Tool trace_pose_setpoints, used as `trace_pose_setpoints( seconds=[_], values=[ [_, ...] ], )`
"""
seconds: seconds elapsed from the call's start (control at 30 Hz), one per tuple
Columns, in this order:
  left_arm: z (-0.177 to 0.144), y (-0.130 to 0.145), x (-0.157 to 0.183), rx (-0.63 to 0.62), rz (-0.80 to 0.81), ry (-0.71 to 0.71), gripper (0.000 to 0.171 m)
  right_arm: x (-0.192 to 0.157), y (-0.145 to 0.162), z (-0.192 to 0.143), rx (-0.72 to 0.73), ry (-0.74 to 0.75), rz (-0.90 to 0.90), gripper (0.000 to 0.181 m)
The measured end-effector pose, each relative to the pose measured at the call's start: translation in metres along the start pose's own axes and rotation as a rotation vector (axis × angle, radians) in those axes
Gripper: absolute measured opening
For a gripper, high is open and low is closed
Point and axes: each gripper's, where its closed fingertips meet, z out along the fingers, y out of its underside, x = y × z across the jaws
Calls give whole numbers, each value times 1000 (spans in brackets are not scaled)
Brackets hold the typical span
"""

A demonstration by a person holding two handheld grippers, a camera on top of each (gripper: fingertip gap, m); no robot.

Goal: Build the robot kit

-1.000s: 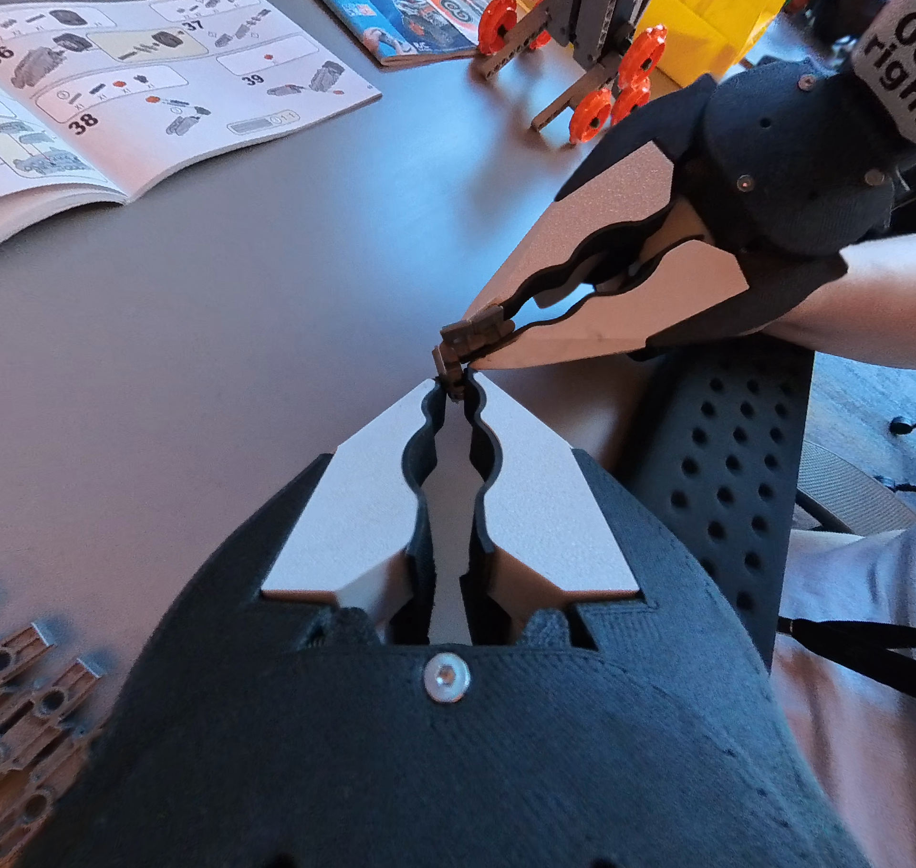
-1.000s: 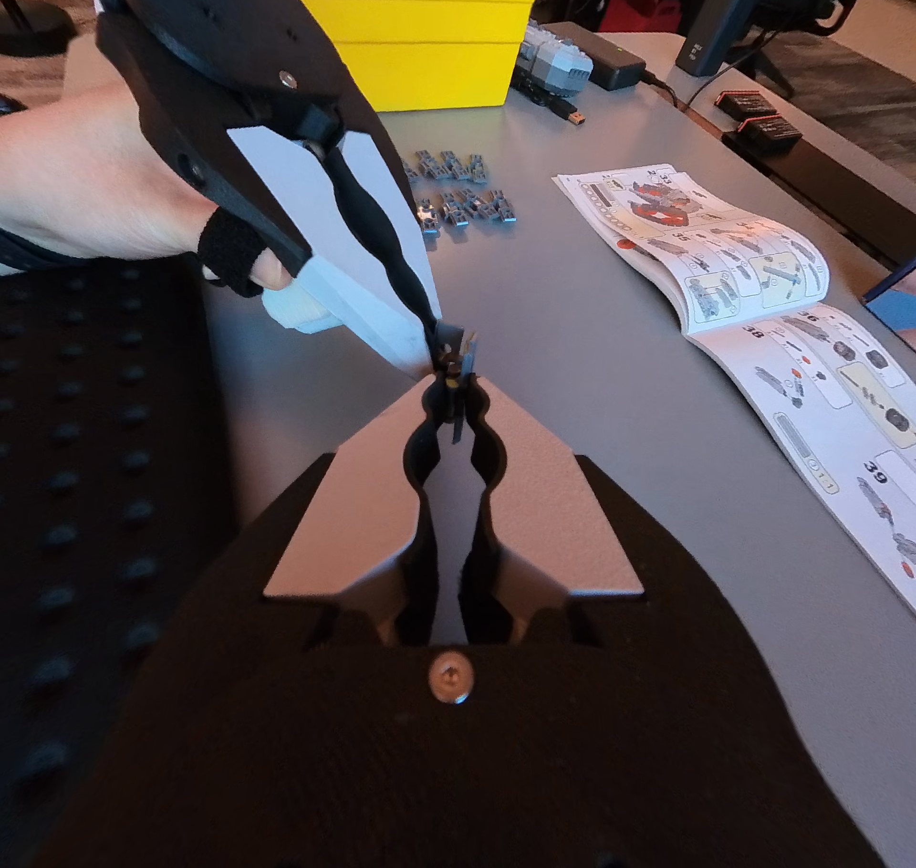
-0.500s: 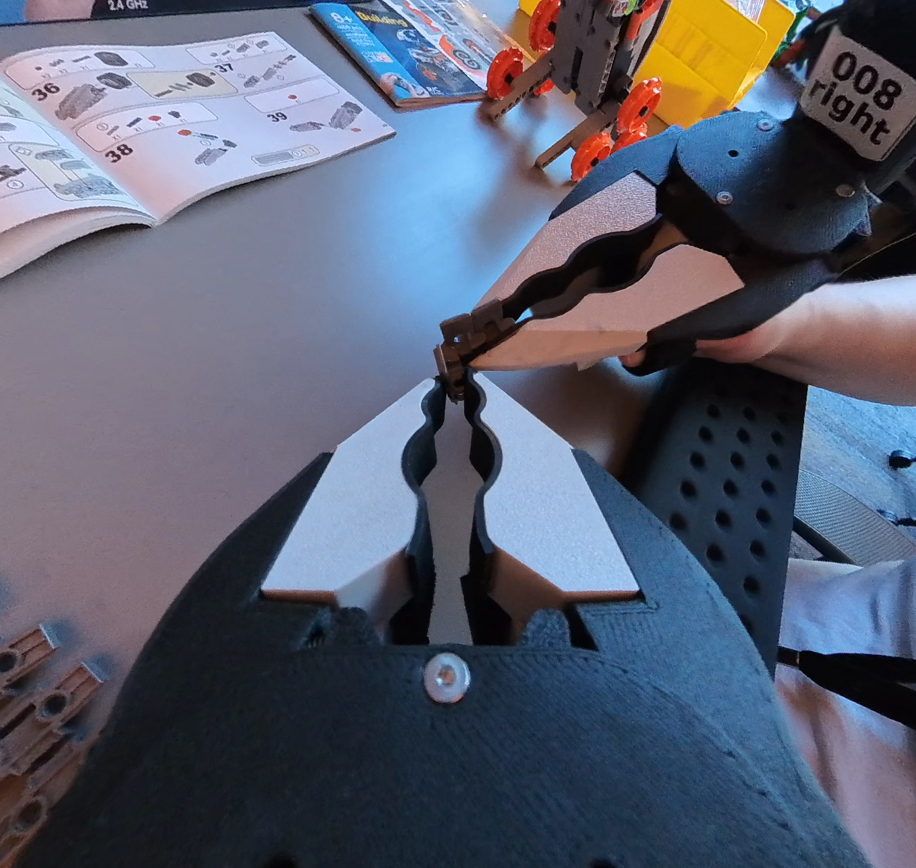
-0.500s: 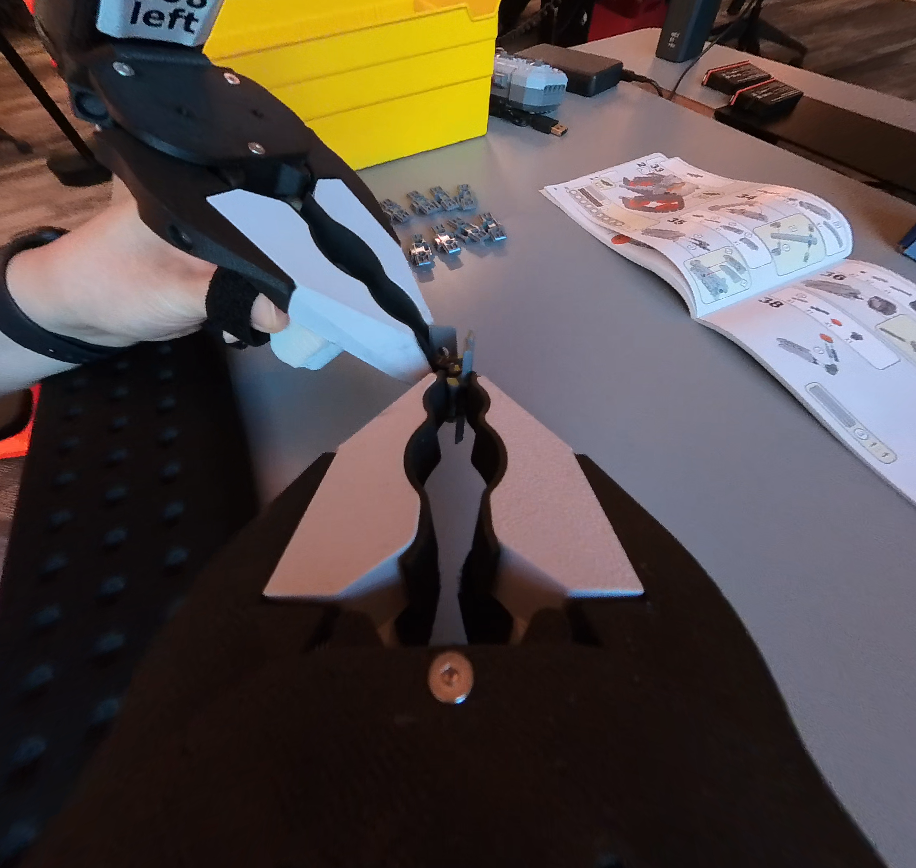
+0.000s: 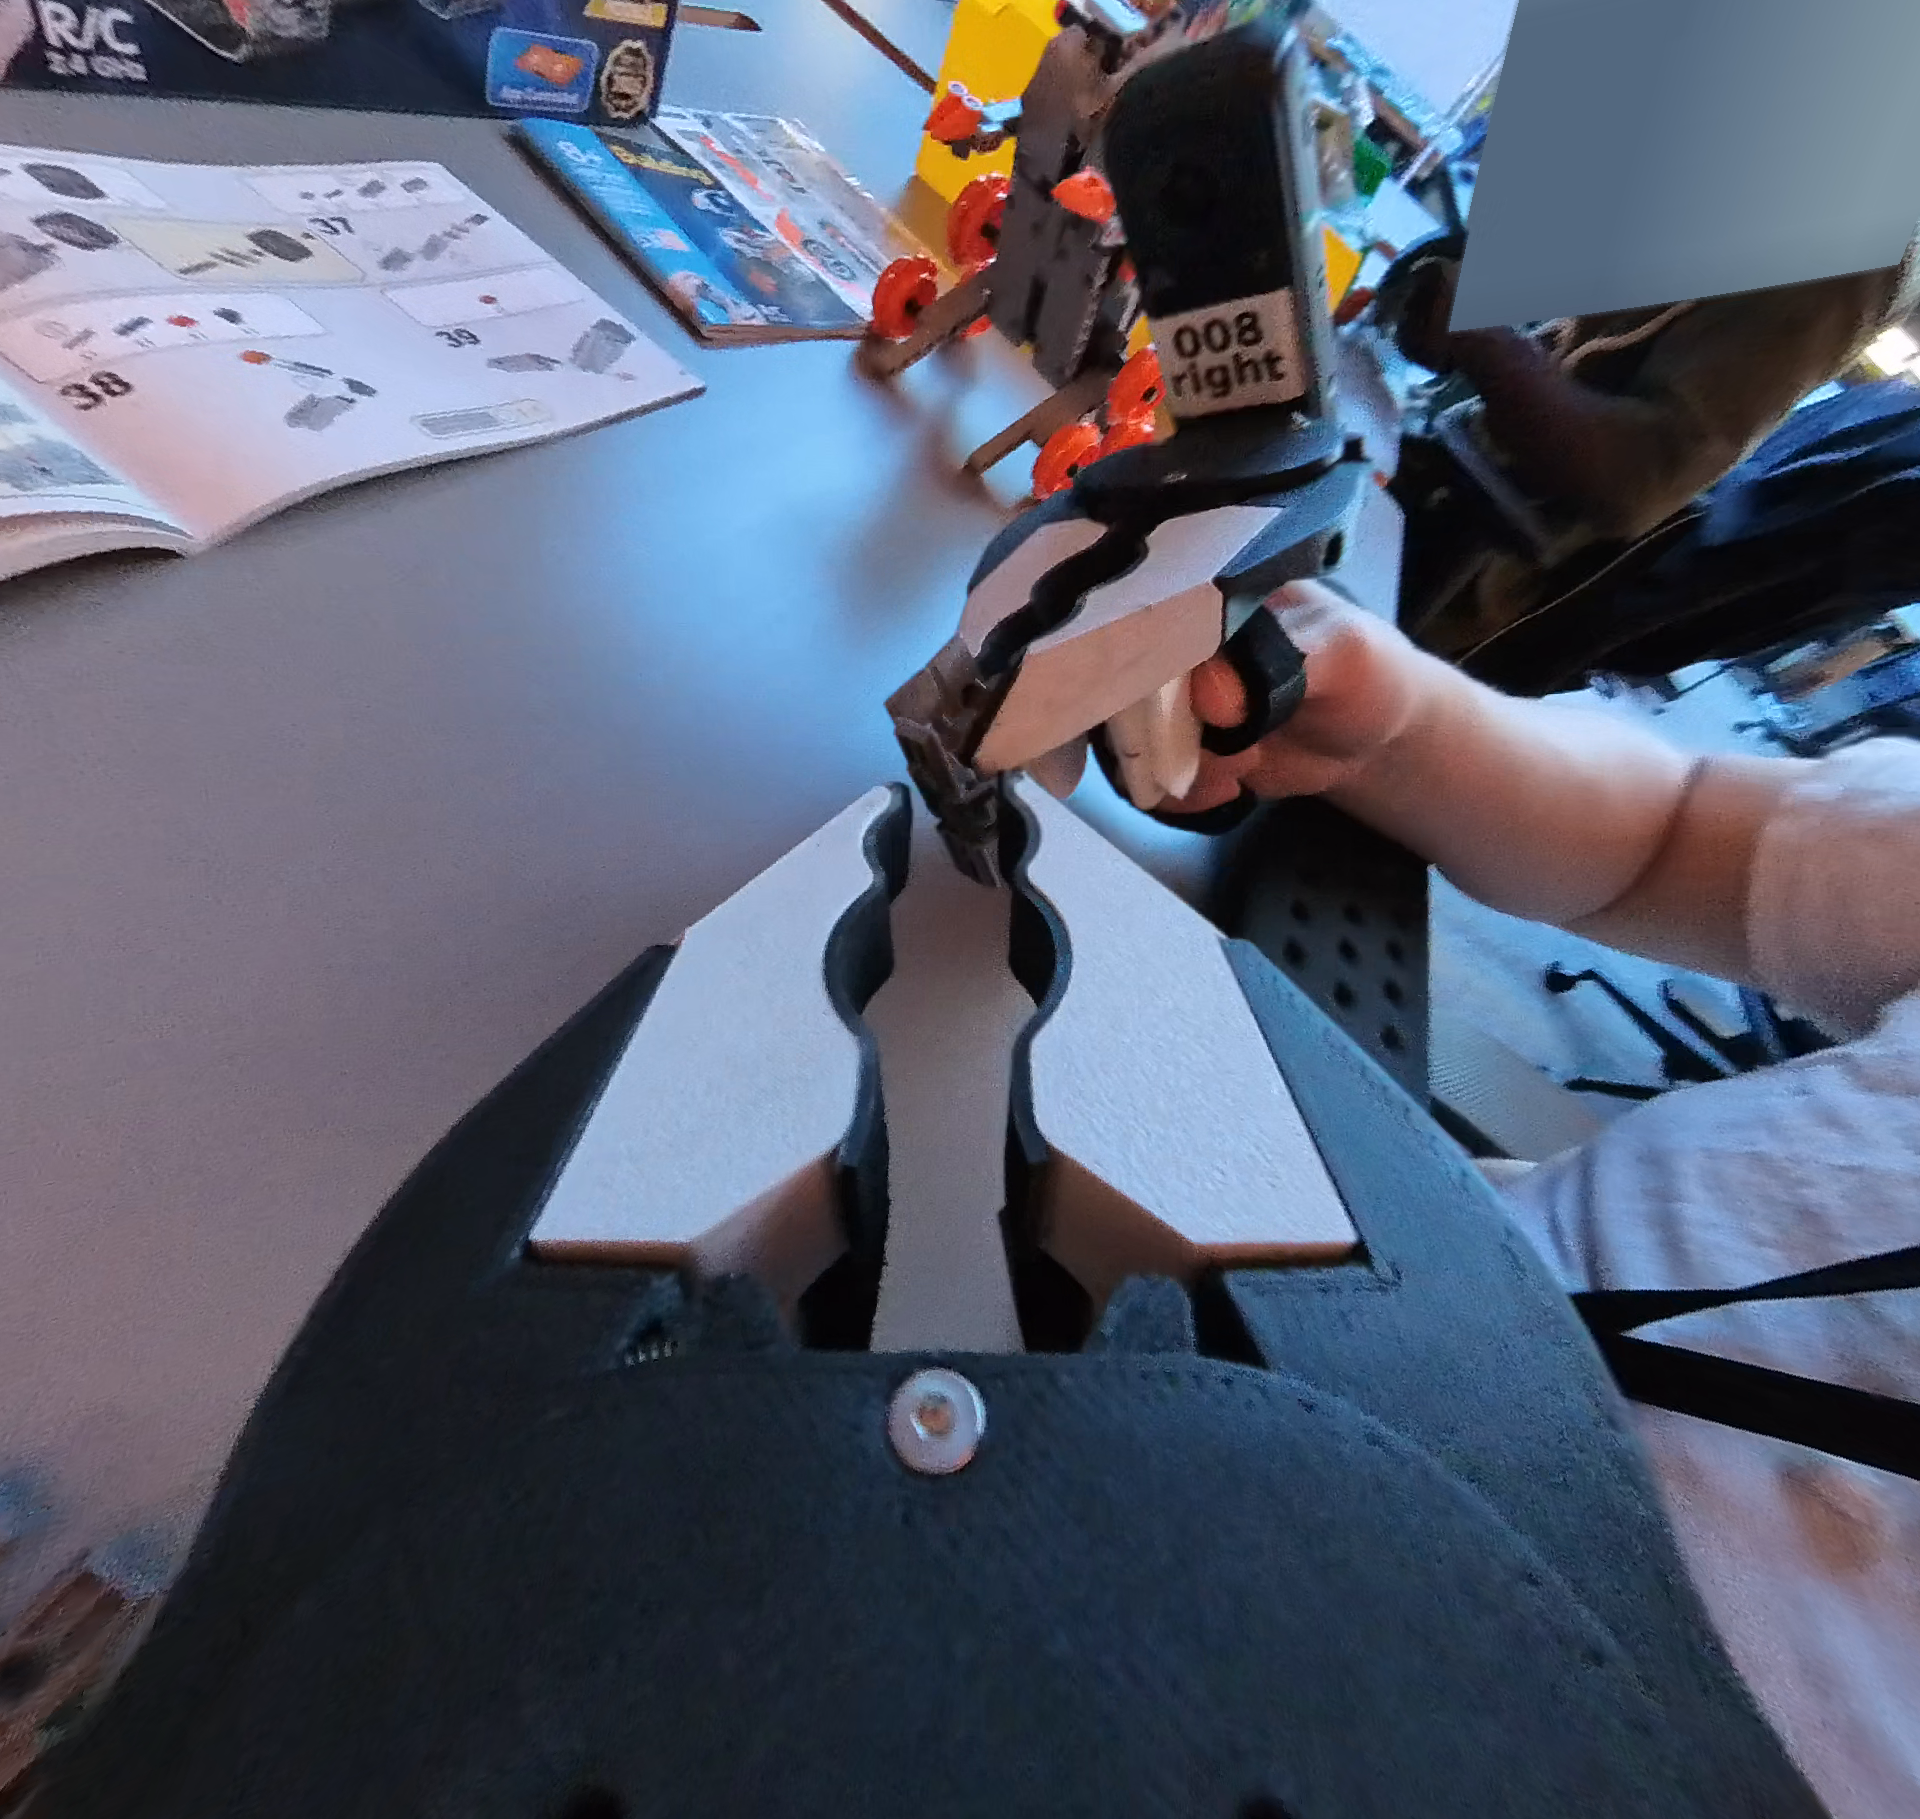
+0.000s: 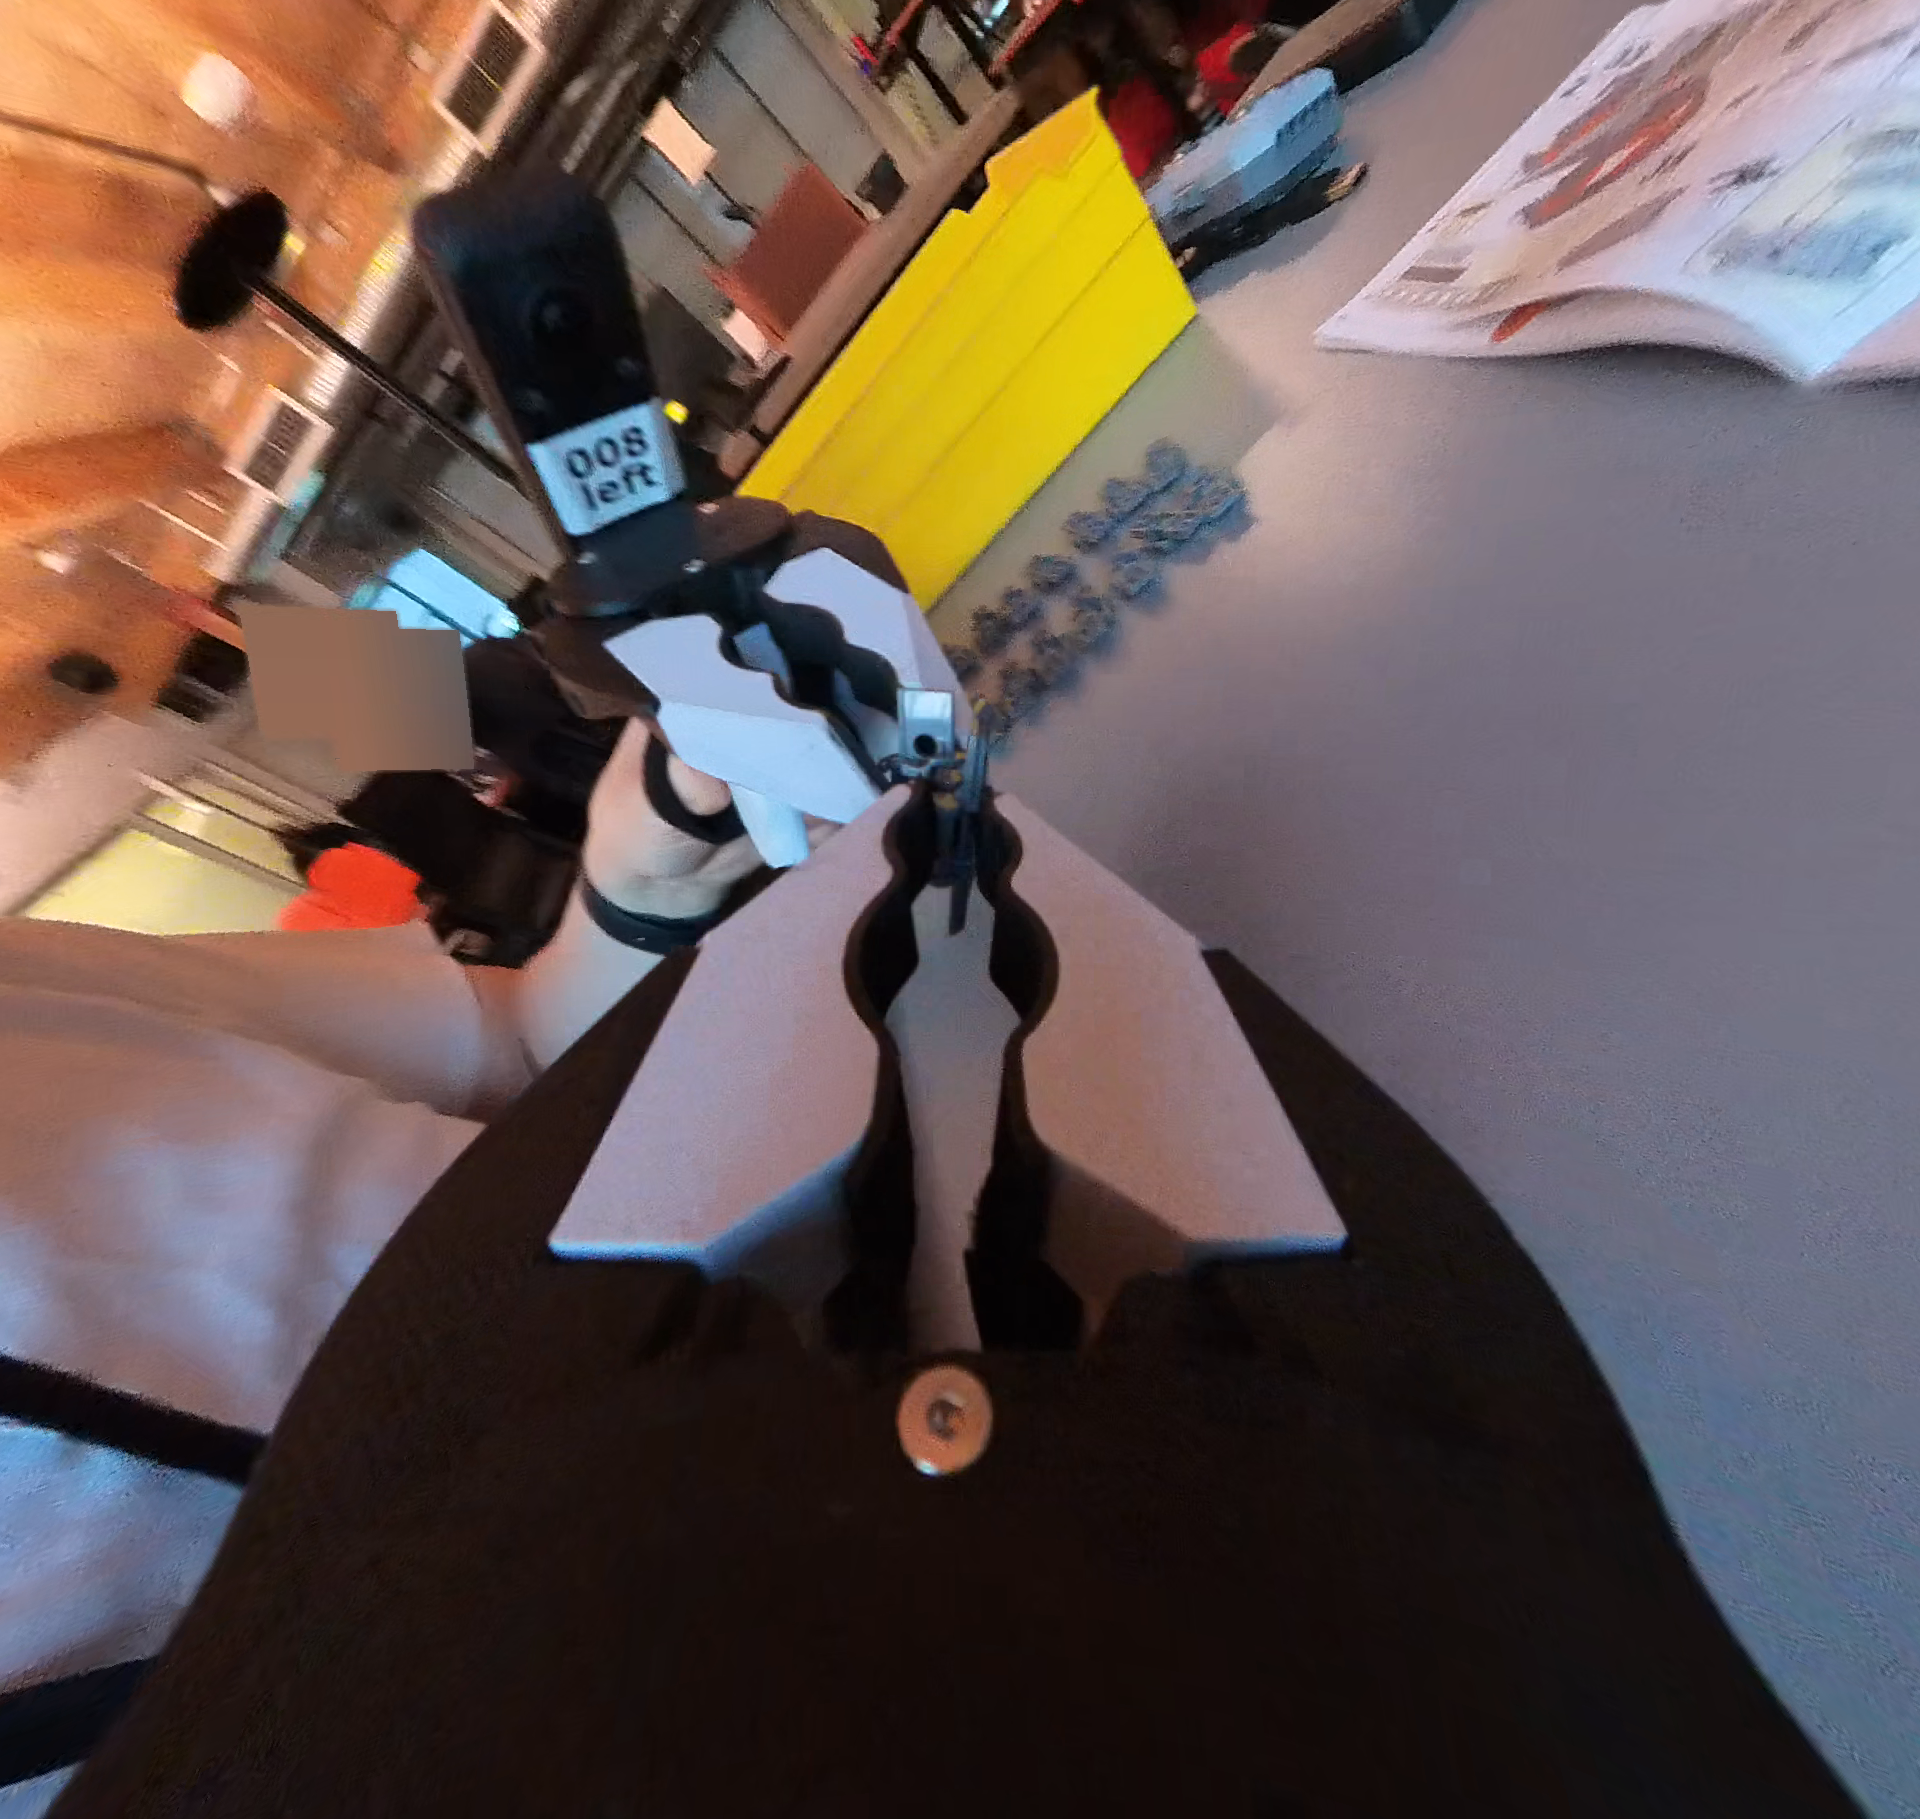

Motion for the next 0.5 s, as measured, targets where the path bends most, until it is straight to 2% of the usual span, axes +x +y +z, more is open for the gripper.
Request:
trace_pose_setpoints(
  seconds=[0.33,0.5],
  values=[
    [-14,-16,25,119,-234,320,13,-27,-8,-6,68,-239,192,4],
    [-16,-19,25,136,-247,344,11,-27,-11,-7,83,-242,200,4]
  ],
)
